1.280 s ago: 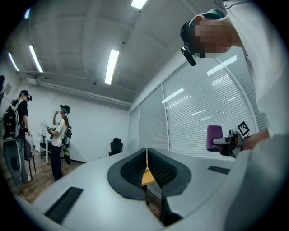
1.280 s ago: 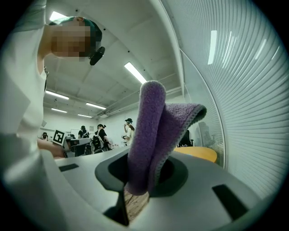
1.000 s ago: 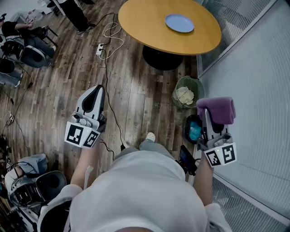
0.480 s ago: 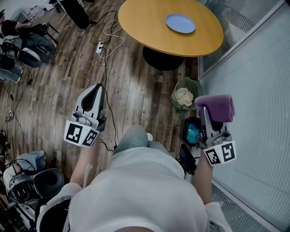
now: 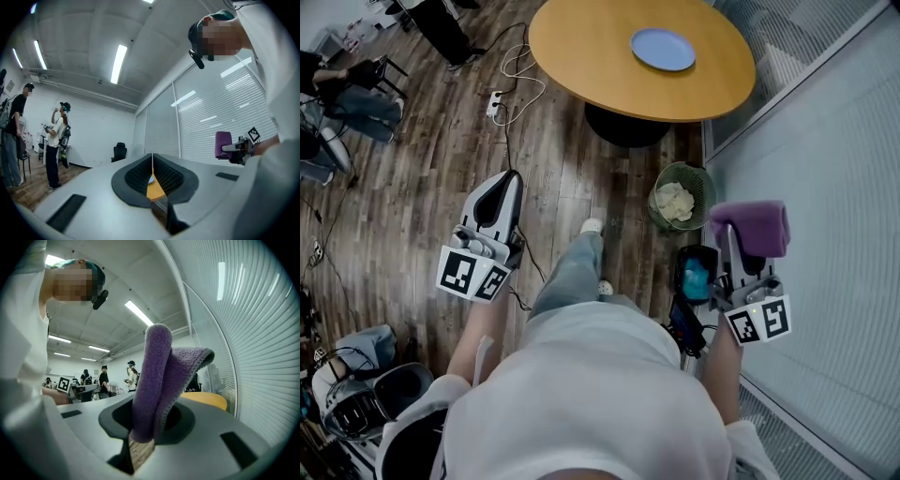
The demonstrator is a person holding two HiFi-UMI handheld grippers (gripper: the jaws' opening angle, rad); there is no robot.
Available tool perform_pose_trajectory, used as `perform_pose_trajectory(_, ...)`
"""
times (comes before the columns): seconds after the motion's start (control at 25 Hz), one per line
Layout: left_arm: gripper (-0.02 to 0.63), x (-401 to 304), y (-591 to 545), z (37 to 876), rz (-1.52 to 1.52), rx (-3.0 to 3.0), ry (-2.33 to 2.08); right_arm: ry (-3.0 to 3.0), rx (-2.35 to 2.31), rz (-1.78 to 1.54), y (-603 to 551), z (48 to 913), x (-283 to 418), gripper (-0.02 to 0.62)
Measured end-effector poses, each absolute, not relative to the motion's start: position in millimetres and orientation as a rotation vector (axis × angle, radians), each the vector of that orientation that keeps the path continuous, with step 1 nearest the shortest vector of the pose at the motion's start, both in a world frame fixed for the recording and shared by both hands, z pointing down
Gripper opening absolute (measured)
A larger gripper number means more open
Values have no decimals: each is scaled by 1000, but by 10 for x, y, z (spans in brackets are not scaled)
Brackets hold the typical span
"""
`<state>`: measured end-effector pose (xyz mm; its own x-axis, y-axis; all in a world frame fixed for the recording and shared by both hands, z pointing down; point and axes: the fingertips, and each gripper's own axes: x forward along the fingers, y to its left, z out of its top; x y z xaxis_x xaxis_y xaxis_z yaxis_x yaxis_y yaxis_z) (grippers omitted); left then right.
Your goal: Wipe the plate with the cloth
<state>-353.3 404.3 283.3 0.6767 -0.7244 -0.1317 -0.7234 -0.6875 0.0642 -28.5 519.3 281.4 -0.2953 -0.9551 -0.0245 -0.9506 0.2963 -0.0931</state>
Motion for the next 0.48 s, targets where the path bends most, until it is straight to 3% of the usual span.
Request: perform_pose_trajectory(0.48,20,-3244,2581,2773,-226,2890,-1241,2484,-1794,-96,3768,2818,-86,87)
